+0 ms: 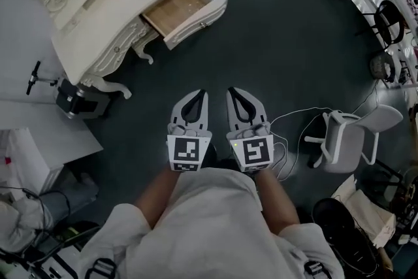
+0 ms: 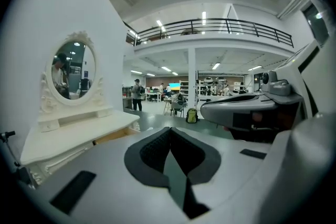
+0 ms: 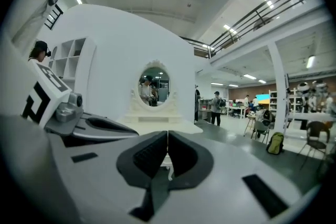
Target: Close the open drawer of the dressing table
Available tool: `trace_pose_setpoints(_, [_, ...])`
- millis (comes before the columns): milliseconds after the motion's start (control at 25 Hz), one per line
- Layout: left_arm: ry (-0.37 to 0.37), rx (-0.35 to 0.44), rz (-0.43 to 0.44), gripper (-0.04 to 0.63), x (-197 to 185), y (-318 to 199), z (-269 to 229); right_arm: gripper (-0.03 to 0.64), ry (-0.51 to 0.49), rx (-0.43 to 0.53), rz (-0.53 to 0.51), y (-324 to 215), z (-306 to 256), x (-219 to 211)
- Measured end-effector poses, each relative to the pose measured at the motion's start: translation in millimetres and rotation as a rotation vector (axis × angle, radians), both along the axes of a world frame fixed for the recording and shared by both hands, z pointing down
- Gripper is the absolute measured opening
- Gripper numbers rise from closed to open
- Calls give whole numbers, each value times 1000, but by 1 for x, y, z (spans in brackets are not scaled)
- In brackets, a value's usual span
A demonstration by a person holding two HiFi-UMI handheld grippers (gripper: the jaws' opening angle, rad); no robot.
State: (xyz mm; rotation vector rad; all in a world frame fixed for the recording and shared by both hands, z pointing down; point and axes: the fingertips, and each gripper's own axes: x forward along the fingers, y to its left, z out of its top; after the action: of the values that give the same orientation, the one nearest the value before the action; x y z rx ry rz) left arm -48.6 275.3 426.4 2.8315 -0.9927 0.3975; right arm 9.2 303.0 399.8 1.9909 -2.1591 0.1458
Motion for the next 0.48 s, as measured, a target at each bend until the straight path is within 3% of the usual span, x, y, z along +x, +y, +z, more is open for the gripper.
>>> trace_pose_setpoints(320, [12, -23, -29, 8, -27, -37, 4, 15, 10, -52, -59, -29, 10, -30])
trace_pose_setpoints(480, [33, -67, -60, 8, -37, -40, 12, 15, 73, -73, -125, -39, 15, -45])
